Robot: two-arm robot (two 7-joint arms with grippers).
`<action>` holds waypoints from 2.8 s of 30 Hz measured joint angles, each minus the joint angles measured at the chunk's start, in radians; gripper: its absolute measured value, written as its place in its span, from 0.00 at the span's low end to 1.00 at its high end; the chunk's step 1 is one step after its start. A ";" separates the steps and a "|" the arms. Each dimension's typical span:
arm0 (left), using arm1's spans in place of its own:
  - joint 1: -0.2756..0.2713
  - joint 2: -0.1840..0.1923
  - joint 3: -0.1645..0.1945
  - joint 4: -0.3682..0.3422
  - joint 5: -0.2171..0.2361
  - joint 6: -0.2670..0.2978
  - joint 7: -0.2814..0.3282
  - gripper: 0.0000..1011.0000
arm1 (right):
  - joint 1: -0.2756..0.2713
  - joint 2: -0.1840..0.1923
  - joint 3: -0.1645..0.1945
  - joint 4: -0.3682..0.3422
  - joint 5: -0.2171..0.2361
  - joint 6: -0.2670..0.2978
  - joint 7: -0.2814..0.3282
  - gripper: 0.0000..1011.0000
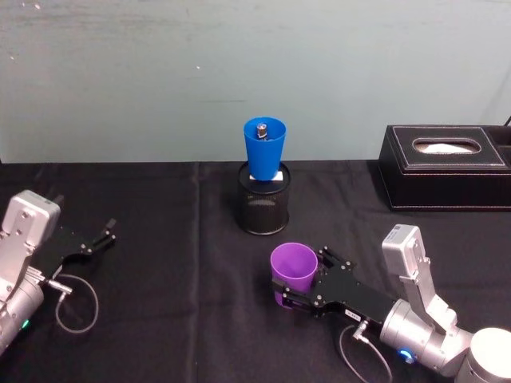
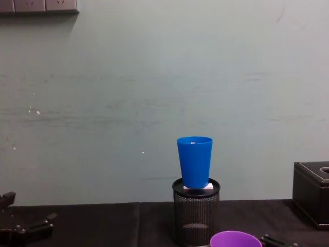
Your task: Pick up one cup with a gripper and tap it against the other cup.
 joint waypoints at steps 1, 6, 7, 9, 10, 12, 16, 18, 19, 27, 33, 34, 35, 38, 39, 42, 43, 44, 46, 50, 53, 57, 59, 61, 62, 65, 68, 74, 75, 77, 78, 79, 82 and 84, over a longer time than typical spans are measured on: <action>0.000 0.000 0.000 0.000 0.000 0.000 0.000 0.99 | 0.000 0.000 0.000 0.000 0.000 0.000 0.000 0.91; 0.000 0.000 0.000 0.000 0.000 0.000 0.000 0.99 | 0.000 0.001 -0.001 -0.001 0.001 0.000 0.000 0.81; 0.000 0.000 0.000 0.000 0.000 0.000 0.000 0.99 | 0.000 0.001 -0.001 -0.001 0.001 0.000 0.000 0.78; 0.000 0.000 0.000 0.000 0.000 0.000 0.000 0.99 | -0.001 0.001 -0.001 -0.001 0.002 0.000 0.000 0.77; 0.000 0.000 0.000 0.000 0.000 0.000 0.000 0.99 | -0.001 0.001 -0.001 -0.002 0.002 0.000 0.000 0.76; 0.000 0.000 0.000 0.000 0.000 0.000 0.000 0.99 | -0.001 0.001 -0.001 -0.002 0.002 0.000 0.000 0.75; 0.000 0.000 0.000 0.000 0.000 0.000 0.000 0.99 | -0.001 0.002 -0.001 -0.002 0.003 0.001 0.000 0.73; 0.000 0.000 0.000 0.000 0.000 0.000 0.000 0.99 | -0.001 0.002 -0.001 -0.002 0.003 0.001 0.000 0.73; 0.000 0.000 0.000 0.000 0.000 0.000 0.000 0.99 | -0.002 0.002 -0.001 -0.006 0.002 0.003 0.000 0.72; 0.000 0.000 0.000 0.000 0.000 0.000 0.000 0.99 | 0.002 0.018 0.023 -0.099 -0.002 0.091 -0.003 0.71; 0.000 0.000 0.000 0.000 0.000 0.000 0.000 0.99 | 0.023 0.039 0.040 -0.201 0.023 0.196 -0.003 0.71; 0.000 0.000 0.000 0.000 0.000 0.000 0.000 0.99 | 0.027 0.043 0.041 -0.214 0.026 0.209 -0.003 0.71; 0.000 0.000 0.000 0.000 0.000 0.000 0.000 0.99 | 0.036 0.049 0.042 -0.235 0.034 0.233 -0.003 0.71; 0.000 0.000 0.000 0.000 0.000 0.000 0.000 0.99 | 0.049 0.057 0.043 -0.262 0.047 0.264 -0.003 0.71; 0.000 0.000 0.000 0.000 0.000 0.000 0.000 0.99 | 0.057 0.061 0.044 -0.276 0.053 0.281 -0.005 0.72; 0.000 0.000 0.000 0.000 0.000 0.000 0.000 0.99 | 0.073 0.069 0.042 -0.296 0.061 0.309 -0.010 0.71; 0.000 0.000 0.000 0.000 0.000 0.000 0.000 0.99 | 0.078 0.070 0.041 -0.299 0.062 0.314 -0.011 0.71; 0.000 0.000 0.000 0.000 0.000 0.000 0.000 0.99 | 0.085 0.072 0.038 -0.304 0.063 0.324 -0.015 0.71; 0.000 0.000 0.000 0.000 0.000 0.000 0.000 0.99 | 0.092 0.074 0.034 -0.308 0.063 0.331 -0.021 0.72; 0.000 0.000 0.000 0.000 0.000 0.000 0.000 0.99 | 0.107 0.076 0.024 -0.314 0.061 0.351 -0.031 0.71; 0.000 0.000 0.000 0.000 0.000 0.000 0.000 0.99 | 0.111 0.076 0.020 -0.315 0.061 0.358 -0.034 0.71; 0.000 0.000 0.000 0.000 0.000 0.000 0.000 0.99 | 0.109 0.076 0.021 -0.315 0.060 0.355 -0.033 0.72; 0.000 0.000 0.000 0.000 0.000 0.000 0.000 0.99 | 0.109 0.076 0.022 -0.314 0.060 0.354 -0.033 0.71; 0.000 0.000 0.000 0.000 0.000 0.000 0.000 0.99 | 0.108 0.076 0.022 -0.314 0.060 0.353 -0.033 0.71; 0.000 0.000 0.000 0.000 0.000 0.000 0.000 0.99 | 0.108 0.076 0.023 -0.314 0.060 0.353 -0.033 0.71; 0.000 0.000 0.000 0.000 0.000 0.000 0.000 0.99 | 0.107 0.075 0.023 -0.314 0.060 0.351 -0.033 0.71; 0.000 0.000 0.000 0.000 0.000 0.000 0.000 0.99 | 0.106 0.075 0.024 -0.313 0.060 0.350 -0.032 0.71; 0.000 0.000 0.000 0.000 0.000 0.000 0.000 0.99 | 0.105 0.075 0.024 -0.313 0.059 0.348 -0.031 0.71; 0.000 0.000 0.000 0.000 0.000 0.000 0.000 0.99 | 0.105 0.074 0.024 -0.313 0.059 0.348 -0.030 0.71; 0.000 0.000 0.000 0.000 0.000 0.000 0.000 0.99 | 0.105 0.074 0.025 -0.312 0.059 0.348 -0.030 0.71; 0.000 0.000 0.000 0.000 0.000 0.000 0.000 0.99 | 0.105 0.074 0.025 -0.312 0.059 0.348 -0.030 0.71; 0.000 0.000 0.000 0.000 0.000 0.000 0.000 0.99 | 0.105 0.074 0.025 -0.312 0.059 0.348 -0.030 0.71; 0.000 0.000 0.000 0.000 0.000 0.000 0.000 0.99 | 0.105 0.074 0.025 -0.312 0.059 0.347 -0.030 0.72; 0.000 0.000 0.000 0.000 0.000 0.000 0.000 0.99 | 0.104 0.074 0.025 -0.312 0.059 0.347 -0.029 0.71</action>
